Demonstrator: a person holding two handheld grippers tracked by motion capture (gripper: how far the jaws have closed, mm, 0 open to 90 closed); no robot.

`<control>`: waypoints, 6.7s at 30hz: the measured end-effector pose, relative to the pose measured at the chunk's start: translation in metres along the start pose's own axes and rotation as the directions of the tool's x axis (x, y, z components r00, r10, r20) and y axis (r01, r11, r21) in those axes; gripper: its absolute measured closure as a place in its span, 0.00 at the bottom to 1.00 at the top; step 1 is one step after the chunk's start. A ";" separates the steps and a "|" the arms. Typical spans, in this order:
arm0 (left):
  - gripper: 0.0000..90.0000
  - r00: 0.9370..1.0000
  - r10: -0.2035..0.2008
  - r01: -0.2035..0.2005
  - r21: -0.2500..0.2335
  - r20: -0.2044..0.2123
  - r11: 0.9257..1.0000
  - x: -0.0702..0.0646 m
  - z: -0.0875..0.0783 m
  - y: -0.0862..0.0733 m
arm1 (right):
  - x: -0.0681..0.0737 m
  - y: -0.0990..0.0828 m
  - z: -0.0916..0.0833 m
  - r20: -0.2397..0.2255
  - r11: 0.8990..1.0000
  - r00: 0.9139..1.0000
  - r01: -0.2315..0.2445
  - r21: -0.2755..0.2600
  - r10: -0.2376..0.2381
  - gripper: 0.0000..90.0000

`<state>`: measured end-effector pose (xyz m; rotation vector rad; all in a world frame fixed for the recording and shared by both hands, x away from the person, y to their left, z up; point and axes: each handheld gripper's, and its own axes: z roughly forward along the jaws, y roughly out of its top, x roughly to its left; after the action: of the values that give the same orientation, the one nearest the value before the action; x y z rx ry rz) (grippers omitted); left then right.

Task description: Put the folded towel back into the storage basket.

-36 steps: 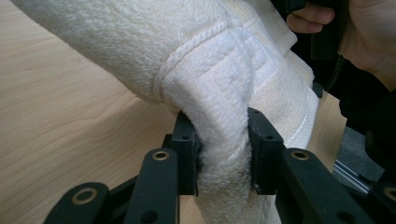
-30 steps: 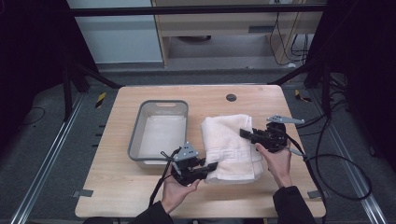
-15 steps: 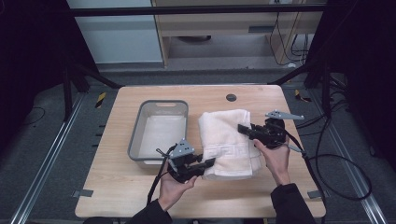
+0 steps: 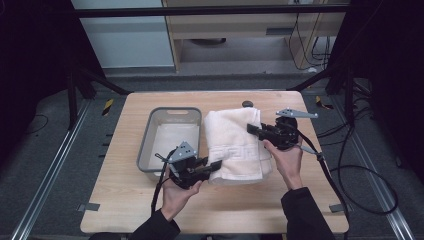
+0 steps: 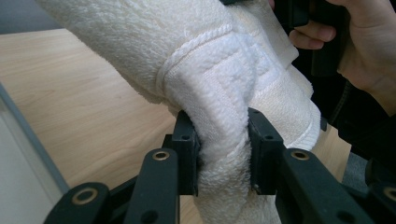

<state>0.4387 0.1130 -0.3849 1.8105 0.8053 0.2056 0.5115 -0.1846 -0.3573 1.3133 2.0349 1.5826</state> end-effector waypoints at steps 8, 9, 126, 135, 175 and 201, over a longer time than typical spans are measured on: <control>0.76 1.000 -0.019 0.018 -0.023 -0.013 1.000 0.009 -0.011 0.008 | 0.011 0.014 0.009 -0.004 1.000 1.000 0.012 -0.014 -0.012 0.74; 0.76 1.000 -0.021 0.020 -0.030 -0.018 0.999 0.011 -0.014 0.009 | 0.013 0.017 0.011 -0.006 1.000 1.000 0.012 -0.018 -0.013 0.74; 0.76 0.934 -0.180 0.193 0.012 -0.309 0.981 0.142 -0.104 -0.016 | 0.109 0.027 0.190 -0.007 0.995 0.997 0.076 0.057 -0.076 0.74; 0.76 0.928 -0.177 0.204 0.048 -0.327 0.978 0.149 -0.101 -0.022 | 0.106 0.016 0.201 0.001 0.994 0.997 0.076 0.084 -0.076 0.74; 0.54 0.902 -0.064 0.172 0.218 -0.428 0.961 0.154 -0.067 -0.037 | 0.092 -0.026 0.212 0.098 0.975 0.980 0.157 0.159 -0.174 0.61; 0.32 0.907 -0.053 0.035 -0.051 -0.418 0.998 0.135 -0.107 -0.022 | 0.035 -0.010 0.098 0.164 0.979 0.967 0.200 -0.024 -0.194 0.23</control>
<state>0.4776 0.2816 -0.3943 1.7279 1.1323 0.5948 0.5518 -0.0941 -0.3921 1.1443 1.9572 1.3773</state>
